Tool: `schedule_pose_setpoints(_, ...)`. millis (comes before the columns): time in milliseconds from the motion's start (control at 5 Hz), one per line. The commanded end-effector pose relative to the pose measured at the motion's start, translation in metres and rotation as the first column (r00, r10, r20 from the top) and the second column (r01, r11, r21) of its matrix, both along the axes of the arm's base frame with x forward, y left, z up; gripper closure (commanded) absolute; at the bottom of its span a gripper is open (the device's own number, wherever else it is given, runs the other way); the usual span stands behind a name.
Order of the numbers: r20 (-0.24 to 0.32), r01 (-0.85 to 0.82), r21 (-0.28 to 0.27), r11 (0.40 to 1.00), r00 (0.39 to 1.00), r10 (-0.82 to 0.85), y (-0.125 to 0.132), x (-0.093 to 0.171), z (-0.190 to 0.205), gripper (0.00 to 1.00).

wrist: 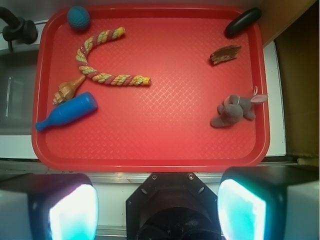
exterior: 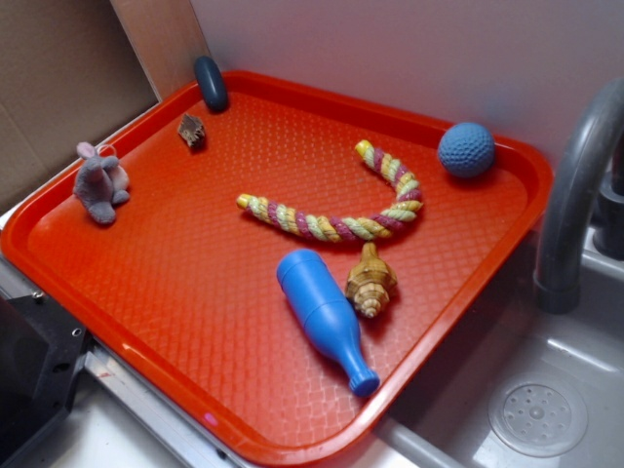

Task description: Grab the wood chip.

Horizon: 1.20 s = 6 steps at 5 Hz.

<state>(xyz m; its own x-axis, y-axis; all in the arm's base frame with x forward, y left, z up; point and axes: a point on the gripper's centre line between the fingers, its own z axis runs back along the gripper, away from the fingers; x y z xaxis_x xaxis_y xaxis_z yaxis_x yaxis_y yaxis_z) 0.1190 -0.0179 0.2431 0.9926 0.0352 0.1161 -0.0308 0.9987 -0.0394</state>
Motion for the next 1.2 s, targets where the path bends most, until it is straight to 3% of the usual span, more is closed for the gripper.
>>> schedule_pose_setpoints(0, 0.0, 0.0, 0.0, 1.0, 1.0, 0.0, 0.0, 0.0, 0.0, 0.0)
schedule_pose_setpoints(200, -0.044, -0.206, 0.061, 0.977, 0.977, 0.209, 0.026, 0.043, -0.041, 0.0)
schedule_pose_setpoints(400, 0.09, -0.448, 0.041, 0.893, 0.892, 0.444, 0.052, 0.08, -0.081, 0.0)
schedule_pose_setpoints(600, 0.159, -0.579, 0.007, 0.815, 0.806, 0.571, 0.066, 0.093, -0.11, 0.0)
schedule_pose_setpoints(1000, 0.159, -0.579, 0.007, 0.815, 0.806, 0.571, 0.066, 0.093, -0.11, 0.0)
